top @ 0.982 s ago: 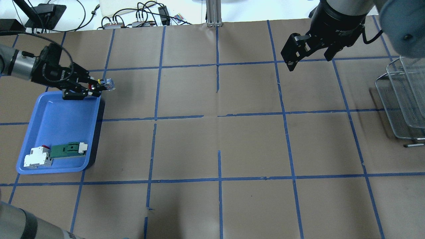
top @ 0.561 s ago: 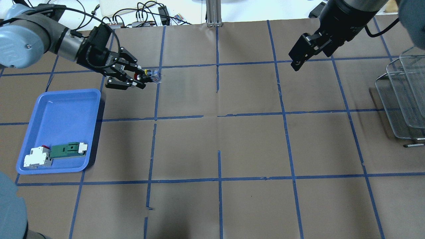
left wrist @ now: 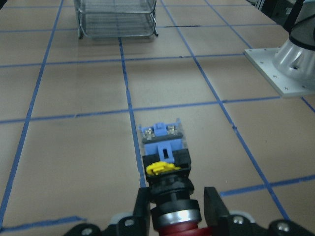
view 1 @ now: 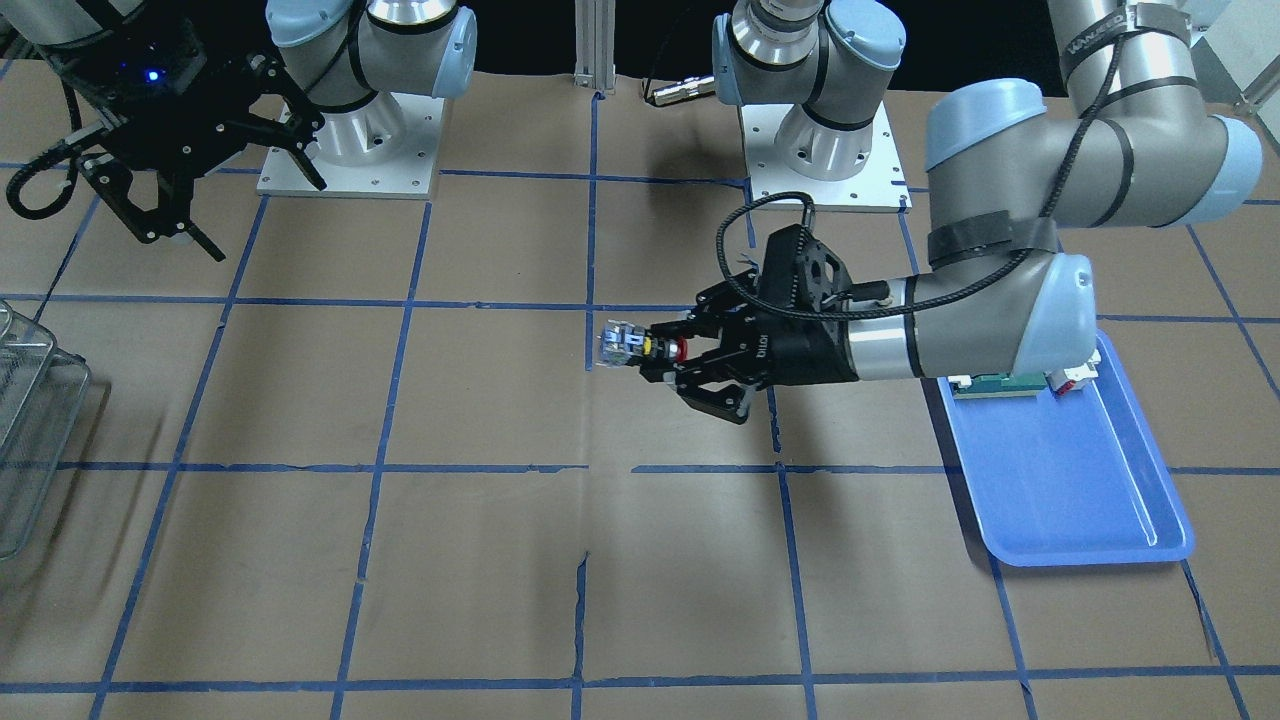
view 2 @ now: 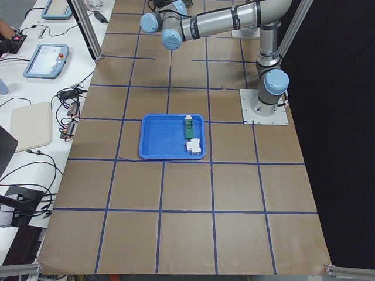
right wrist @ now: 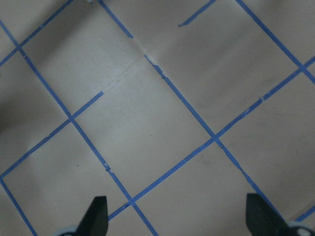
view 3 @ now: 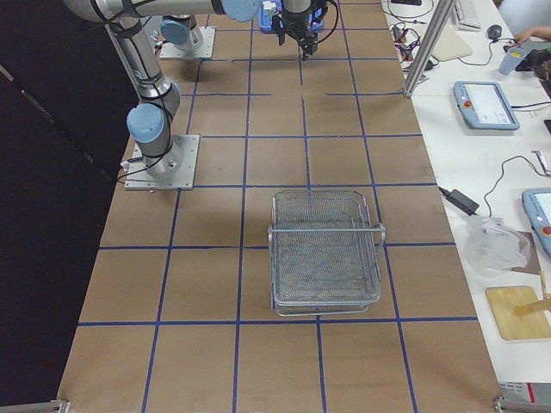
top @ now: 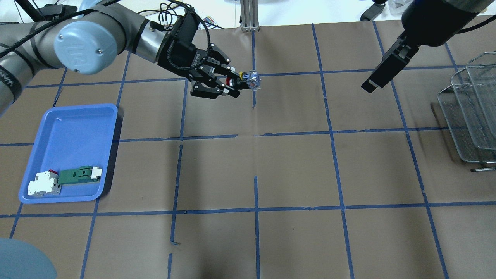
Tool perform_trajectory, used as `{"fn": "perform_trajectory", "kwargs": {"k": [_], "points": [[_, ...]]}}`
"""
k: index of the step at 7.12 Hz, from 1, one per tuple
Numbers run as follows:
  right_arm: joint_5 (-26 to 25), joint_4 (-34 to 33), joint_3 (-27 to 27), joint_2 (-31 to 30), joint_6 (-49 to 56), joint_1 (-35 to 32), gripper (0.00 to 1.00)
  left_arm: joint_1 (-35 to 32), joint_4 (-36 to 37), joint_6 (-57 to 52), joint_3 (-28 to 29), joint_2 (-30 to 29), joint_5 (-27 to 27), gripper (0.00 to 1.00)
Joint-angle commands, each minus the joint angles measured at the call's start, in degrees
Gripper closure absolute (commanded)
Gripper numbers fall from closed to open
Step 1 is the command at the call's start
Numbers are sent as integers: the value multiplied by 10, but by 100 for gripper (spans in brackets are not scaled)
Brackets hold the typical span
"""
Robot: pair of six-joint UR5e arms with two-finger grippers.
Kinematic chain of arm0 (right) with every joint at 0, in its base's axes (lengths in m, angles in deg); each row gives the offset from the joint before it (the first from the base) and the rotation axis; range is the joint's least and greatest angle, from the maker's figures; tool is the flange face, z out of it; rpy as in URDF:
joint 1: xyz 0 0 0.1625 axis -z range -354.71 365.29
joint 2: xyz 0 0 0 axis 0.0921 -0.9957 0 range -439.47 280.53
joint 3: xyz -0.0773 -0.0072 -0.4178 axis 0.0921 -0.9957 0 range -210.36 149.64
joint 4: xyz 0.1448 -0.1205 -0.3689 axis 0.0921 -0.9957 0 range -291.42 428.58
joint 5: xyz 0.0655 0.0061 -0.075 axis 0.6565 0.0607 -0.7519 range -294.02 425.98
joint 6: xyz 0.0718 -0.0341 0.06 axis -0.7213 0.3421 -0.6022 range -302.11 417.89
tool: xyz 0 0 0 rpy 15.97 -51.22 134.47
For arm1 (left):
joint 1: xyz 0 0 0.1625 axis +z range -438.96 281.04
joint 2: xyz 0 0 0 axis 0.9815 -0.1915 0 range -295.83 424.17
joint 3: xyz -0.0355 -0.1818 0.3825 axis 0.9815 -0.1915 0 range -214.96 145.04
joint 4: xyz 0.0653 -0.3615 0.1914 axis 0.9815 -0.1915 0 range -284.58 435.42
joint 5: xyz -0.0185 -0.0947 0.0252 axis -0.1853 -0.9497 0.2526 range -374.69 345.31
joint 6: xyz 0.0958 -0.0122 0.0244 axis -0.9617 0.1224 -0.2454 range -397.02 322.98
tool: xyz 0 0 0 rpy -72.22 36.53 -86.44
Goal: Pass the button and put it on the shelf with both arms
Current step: 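Lift the button and carry it toward the right gripper while the right gripper lowers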
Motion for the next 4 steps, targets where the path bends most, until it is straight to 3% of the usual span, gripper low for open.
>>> {"fn": "perform_trajectory", "kwargs": {"k": [1,4], "points": [[30,10,11,-10,179,3,0,-67,3,96,43,-5,-12,100],[111,16,30,-25,232,2,0,-103,4,109,47,7,-36,100]]}}
